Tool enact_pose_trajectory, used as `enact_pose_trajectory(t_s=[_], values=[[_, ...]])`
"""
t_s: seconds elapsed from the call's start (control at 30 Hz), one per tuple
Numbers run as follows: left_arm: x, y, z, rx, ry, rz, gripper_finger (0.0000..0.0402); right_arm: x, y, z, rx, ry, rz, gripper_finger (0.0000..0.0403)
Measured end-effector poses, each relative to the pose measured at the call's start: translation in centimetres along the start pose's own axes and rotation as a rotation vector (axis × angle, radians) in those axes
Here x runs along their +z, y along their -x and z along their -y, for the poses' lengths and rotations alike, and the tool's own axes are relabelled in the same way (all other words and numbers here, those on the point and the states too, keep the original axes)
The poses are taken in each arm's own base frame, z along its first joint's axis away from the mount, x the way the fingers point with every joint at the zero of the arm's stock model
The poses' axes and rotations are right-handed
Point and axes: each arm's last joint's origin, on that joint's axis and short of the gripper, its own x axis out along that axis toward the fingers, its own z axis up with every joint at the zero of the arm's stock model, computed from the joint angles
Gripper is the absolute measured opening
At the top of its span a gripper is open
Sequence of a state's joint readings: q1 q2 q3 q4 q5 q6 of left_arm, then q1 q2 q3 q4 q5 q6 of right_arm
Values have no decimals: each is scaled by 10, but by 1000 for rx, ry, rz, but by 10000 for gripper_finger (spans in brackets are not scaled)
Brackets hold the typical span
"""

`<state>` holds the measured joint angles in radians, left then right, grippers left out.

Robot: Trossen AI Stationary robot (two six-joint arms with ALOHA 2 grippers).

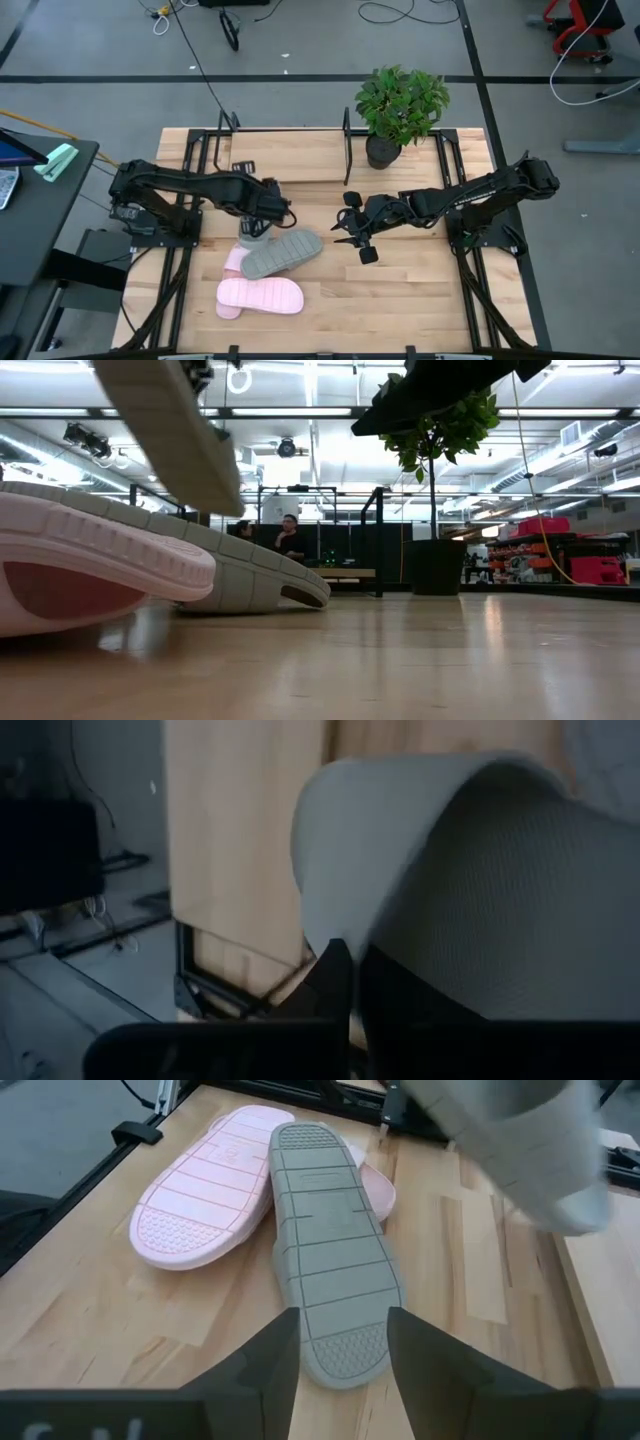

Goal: Pick and place slides into the shelf
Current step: Put the top gray slipper on the shelf

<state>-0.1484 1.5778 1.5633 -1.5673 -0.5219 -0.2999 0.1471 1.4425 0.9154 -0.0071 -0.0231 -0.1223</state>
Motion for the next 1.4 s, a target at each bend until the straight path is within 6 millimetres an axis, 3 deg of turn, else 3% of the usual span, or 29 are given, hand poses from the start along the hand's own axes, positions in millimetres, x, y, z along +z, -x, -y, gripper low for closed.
enact_pose_trajectory(t_s=[0.2,0.7,1.03,1.4], values=[[6,8,-26,41,37,43,10,0,0,0,0,0,0,158],[9,-13,-83,412,112,-2,10,0,0,0,0,-17,0,158],[18,-27,-132,369,180,88,10,0,0,0,0,-15,3,158],[0,-66,-185,330,259,-11,10,0,0,0,0,-15,3,158]])
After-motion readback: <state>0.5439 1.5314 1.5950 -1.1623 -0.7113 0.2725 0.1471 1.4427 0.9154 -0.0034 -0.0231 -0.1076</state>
